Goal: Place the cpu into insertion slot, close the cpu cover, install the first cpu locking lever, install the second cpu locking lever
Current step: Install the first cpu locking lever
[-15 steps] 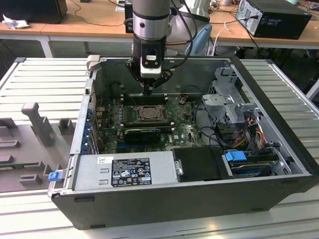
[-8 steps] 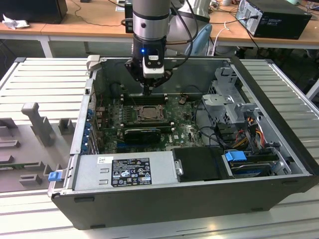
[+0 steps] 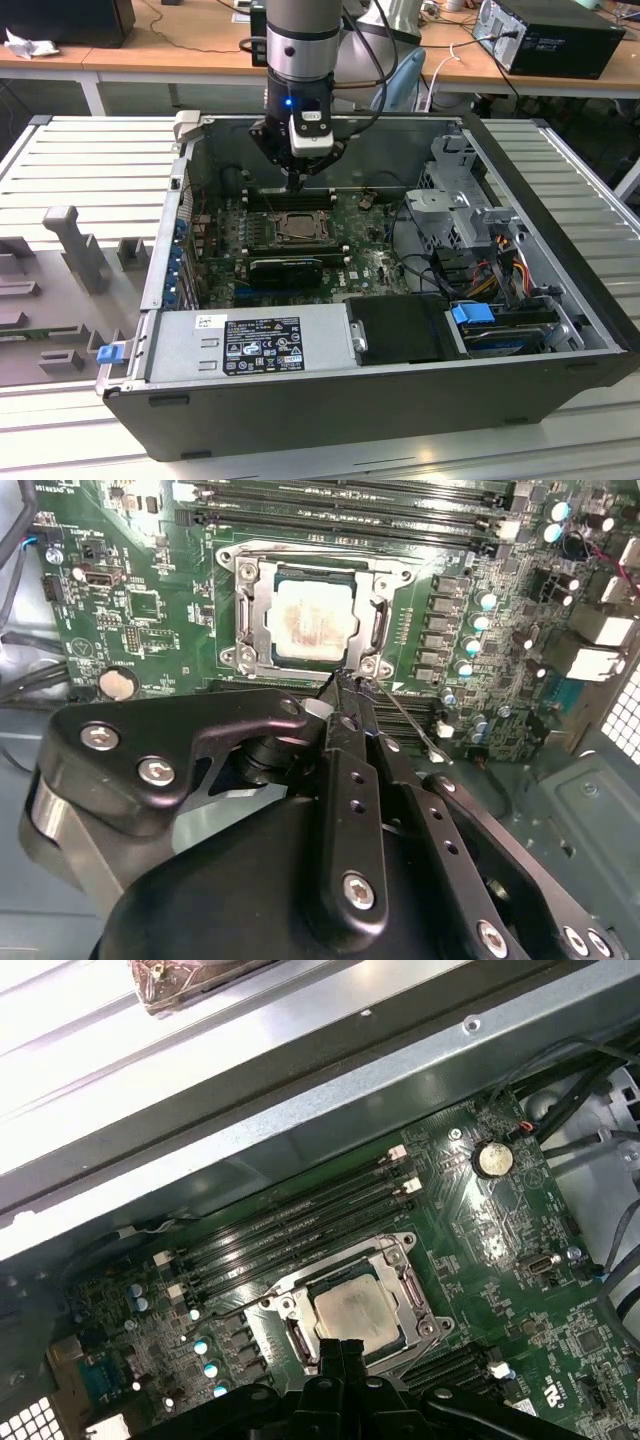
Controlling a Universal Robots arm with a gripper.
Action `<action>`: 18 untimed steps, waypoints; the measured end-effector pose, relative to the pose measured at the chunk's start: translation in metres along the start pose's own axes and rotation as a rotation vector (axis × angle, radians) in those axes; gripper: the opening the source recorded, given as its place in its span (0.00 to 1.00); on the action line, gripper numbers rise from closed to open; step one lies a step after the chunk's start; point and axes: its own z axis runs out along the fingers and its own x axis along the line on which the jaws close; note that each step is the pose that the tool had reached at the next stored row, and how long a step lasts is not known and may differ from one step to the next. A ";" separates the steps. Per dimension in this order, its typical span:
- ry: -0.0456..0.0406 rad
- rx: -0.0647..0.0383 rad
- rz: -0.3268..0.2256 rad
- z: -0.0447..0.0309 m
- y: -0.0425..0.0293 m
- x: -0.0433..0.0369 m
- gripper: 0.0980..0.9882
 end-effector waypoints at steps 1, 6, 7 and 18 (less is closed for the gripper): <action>0.0004 0.000 -0.009 0.0000 0.0000 0.0000 0.01; 0.0019 0.001 -0.048 0.0000 0.0000 0.0000 0.01; 0.0024 0.001 -0.062 0.0000 0.0000 0.0000 0.01; 0.0034 0.002 -0.148 0.0000 0.0000 0.0000 0.01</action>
